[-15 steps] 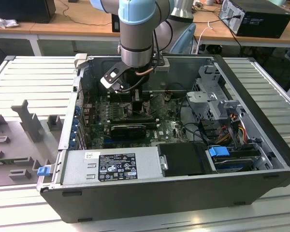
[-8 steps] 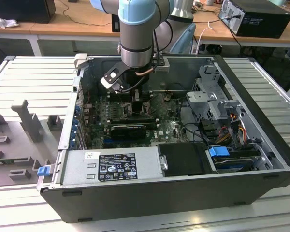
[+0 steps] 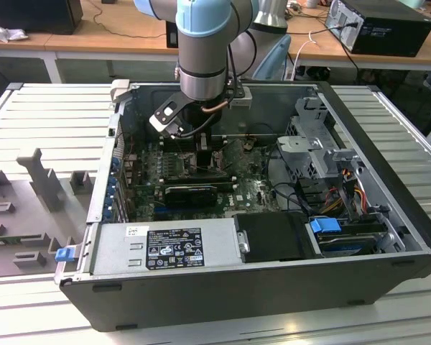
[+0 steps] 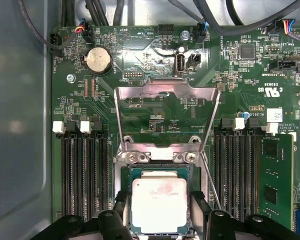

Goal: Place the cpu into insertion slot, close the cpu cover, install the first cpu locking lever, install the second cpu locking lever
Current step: 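Place the cpu into insertion slot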

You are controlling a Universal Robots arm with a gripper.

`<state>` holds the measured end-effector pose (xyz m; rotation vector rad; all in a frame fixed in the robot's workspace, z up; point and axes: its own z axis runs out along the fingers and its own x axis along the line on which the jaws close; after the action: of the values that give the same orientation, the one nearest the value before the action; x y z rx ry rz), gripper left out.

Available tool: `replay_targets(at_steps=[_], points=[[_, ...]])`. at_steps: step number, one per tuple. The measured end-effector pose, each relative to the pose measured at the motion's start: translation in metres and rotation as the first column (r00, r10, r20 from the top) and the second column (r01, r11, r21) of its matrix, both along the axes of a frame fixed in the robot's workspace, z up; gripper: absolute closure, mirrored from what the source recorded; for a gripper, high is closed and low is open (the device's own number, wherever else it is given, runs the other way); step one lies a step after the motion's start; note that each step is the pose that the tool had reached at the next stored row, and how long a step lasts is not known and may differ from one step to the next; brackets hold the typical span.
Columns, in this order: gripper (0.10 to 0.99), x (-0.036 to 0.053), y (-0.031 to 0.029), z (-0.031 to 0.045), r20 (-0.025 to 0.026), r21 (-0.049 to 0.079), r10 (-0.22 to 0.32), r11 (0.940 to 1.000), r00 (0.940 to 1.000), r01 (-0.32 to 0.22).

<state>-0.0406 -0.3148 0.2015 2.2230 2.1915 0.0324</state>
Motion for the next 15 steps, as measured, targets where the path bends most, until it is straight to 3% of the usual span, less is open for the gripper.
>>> replay_targets(at_steps=[6,15], points=[[0.486,0.0,-0.0001,0.0,-0.0001,-0.018,0.0,0.9998,1.0,0.0],[0.498,0.0,0.0,0.0069,-0.0001,-0.018,0.0,0.9998,1.0,0.0]])
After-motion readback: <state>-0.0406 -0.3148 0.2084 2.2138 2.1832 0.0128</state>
